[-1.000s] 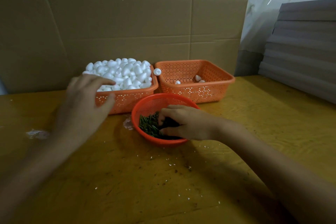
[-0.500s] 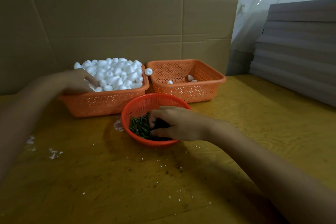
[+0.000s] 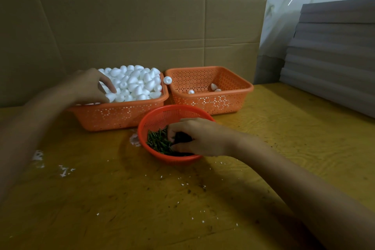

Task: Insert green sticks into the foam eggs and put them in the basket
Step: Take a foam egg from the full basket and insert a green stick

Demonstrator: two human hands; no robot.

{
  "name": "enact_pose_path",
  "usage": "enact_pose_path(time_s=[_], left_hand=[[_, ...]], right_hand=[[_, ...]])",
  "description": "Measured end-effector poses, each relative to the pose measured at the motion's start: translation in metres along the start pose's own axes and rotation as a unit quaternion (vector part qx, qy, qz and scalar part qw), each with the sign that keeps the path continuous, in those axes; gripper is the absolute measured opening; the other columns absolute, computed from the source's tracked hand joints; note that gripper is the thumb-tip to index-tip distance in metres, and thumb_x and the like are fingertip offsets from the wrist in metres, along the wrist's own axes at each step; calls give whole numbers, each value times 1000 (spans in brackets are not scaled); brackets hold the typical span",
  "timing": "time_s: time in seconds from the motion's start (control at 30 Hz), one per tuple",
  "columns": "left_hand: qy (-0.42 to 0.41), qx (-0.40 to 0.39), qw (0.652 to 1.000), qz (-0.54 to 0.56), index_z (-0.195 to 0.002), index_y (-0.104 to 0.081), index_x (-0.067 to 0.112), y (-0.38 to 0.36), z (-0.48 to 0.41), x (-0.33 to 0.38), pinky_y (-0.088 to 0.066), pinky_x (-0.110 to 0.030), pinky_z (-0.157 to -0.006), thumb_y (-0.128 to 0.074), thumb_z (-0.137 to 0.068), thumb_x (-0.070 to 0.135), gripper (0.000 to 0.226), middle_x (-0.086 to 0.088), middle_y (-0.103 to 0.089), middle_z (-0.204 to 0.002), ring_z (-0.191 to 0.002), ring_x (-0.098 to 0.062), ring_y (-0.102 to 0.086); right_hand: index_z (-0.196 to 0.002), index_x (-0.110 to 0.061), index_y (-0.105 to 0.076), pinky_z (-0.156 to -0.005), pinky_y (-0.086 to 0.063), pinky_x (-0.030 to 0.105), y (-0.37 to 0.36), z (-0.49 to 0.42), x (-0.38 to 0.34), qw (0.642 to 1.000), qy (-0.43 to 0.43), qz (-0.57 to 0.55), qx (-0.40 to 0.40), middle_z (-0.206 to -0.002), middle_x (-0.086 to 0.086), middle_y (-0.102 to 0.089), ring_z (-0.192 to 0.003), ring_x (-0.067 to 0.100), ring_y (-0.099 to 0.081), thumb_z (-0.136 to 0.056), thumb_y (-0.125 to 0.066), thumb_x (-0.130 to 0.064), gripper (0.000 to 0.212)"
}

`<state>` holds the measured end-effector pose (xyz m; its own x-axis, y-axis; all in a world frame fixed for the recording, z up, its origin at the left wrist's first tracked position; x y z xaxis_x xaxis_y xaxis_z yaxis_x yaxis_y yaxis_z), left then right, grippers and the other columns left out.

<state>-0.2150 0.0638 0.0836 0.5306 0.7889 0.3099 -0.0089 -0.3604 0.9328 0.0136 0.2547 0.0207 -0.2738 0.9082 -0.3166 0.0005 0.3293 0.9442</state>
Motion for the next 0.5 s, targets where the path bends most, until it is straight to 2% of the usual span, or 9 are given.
enact_pose_path(time_s=[0.1, 0.27, 0.4, 0.5], left_hand=[[-2, 0, 999, 36, -86, -77, 32, -2, 1, -2, -44, -27, -65, -88, -76, 7, 29, 3, -76, -79, -81, -14, -67], [3, 48, 998, 50, -81, -76, 30, -3, 2, -9, -45, -26, -66, -88, -73, 11, 24, 8, -76, -71, -76, -7, -67], [16, 95, 993, 69, -82, -74, 30, -3, 5, -14, -47, -30, -68, -88, -70, 17, 23, 10, -75, -74, -79, -10, -68], [21, 143, 979, 147, -89, -74, 27, 3, 12, -13, -46, -30, -66, -87, -77, 19, 19, 3, -74, -84, -76, -13, -66]], right_hand=[[-103, -22, -61, -89, -48, 42, 0, 0, 0, 1000, 1, -2, 1, -105, -6, -61, -98, 14, -56, -100, -66, -26, 7], [-106, -21, -62, -89, -48, 45, -1, 0, 1, 1000, -2, -1, -1, -106, -6, -62, -100, 15, -57, -101, -65, -27, 9], [-105, -22, -61, -90, -48, 45, 0, 0, 1, 1000, -4, -2, -2, -106, -8, -61, -101, 15, -56, -101, -65, -27, 7], [-106, -21, -62, -90, -48, 45, 0, 0, 0, 1000, -4, -1, -2, -107, -7, -62, -100, 15, -57, -101, -65, -26, 8]])
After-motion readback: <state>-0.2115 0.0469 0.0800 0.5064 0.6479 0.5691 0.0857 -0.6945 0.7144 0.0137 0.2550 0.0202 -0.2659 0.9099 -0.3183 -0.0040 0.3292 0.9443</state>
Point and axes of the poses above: each hand's wrist, its own z-axis away from the middle knuckle, its own y-axis out of the back of the hand, x = y × z, the point moved 5 cm from there along -z, towards the middle knuckle
